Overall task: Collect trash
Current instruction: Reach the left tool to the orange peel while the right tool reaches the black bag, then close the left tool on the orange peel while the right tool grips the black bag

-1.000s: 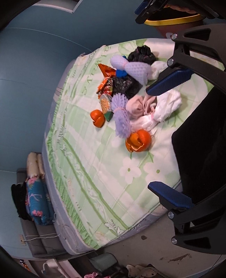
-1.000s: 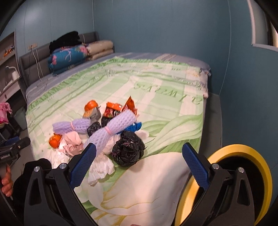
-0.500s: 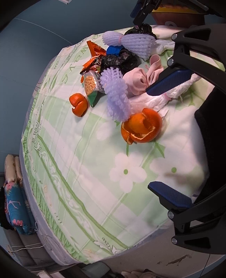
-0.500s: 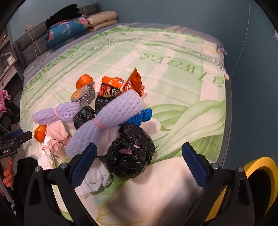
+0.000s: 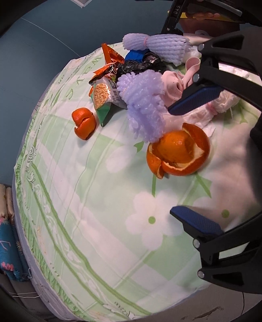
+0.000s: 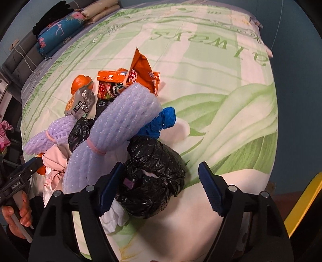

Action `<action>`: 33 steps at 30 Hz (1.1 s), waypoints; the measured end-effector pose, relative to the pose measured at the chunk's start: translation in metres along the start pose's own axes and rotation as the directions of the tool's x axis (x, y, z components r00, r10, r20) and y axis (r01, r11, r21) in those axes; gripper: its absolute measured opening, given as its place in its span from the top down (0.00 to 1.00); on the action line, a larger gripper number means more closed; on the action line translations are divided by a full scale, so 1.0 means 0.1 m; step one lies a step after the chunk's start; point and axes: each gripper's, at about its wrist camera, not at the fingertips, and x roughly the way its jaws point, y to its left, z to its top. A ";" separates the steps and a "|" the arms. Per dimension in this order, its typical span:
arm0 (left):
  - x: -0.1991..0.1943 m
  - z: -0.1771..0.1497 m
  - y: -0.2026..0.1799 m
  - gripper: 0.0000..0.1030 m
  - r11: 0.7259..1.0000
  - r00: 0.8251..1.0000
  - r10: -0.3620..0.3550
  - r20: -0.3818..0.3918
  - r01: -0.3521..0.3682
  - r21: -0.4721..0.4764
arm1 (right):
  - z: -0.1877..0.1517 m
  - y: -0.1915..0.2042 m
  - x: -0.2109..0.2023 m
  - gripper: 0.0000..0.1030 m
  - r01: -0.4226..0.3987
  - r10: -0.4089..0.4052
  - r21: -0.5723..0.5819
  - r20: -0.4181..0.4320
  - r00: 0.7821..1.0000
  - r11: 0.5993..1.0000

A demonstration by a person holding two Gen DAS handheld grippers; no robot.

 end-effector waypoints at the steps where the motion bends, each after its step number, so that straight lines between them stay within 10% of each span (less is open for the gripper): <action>1: 0.03 0.00 0.00 0.21 1.000 1.000 -0.010 -0.006 0.010 -0.003 | 0.00 -0.01 0.02 0.31 -0.010 0.010 0.015 -0.011 1.000 1.000; 10: 0.03 -0.05 -0.05 0.63 0.999 0.999 -0.048 0.008 0.048 0.020 | -0.03 0.04 -0.02 0.60 -0.106 0.108 0.051 -0.039 0.993 0.993; 27: -0.69 -0.29 -0.12 0.66 0.995 0.988 -0.098 0.120 0.094 0.037 | -0.63 -0.03 -1.05 0.62 -0.285 0.279 0.038 0.106 0.954 0.958; 33: -1.05 -0.48 -0.31 0.66 0.993 0.969 -0.113 0.220 0.106 0.046 | -0.93 -0.08 -1.50 0.62 -0.342 0.339 -0.035 0.254 0.906 0.939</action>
